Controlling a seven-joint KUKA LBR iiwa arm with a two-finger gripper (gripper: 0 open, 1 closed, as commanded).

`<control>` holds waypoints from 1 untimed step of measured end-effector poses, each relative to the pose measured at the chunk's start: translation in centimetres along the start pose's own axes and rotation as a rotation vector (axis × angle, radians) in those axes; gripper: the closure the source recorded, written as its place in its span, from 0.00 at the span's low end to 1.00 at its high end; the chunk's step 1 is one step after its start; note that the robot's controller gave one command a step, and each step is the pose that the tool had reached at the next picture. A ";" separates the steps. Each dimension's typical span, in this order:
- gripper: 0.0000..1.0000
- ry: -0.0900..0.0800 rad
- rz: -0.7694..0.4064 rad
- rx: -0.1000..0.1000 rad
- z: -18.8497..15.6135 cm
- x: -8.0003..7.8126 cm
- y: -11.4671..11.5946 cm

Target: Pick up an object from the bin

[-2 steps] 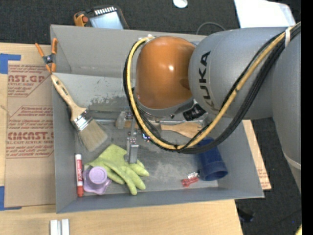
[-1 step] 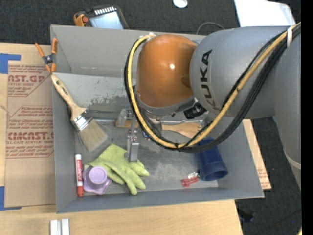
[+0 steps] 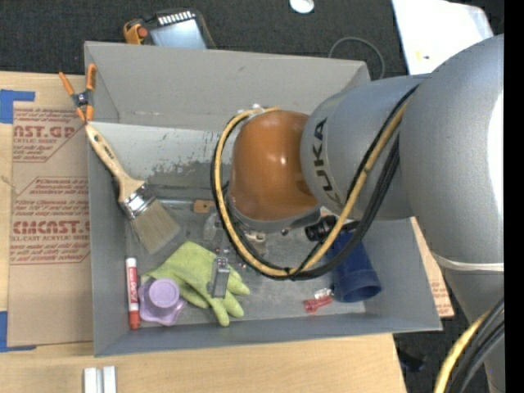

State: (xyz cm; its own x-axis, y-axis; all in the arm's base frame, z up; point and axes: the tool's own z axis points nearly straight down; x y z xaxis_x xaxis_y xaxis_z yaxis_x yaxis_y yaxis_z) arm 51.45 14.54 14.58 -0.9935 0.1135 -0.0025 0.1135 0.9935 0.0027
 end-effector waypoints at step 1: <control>0.00 0.001 0.061 -0.001 2.0 1.1 -0.8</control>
Offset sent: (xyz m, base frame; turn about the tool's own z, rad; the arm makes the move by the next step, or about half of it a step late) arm -0.0333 -0.0102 -0.0424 0.2097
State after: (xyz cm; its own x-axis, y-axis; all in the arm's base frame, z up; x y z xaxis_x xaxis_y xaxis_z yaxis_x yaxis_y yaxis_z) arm 50.29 13.83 12.53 -0.9848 0.1739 -0.0013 0.1739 0.9848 0.0035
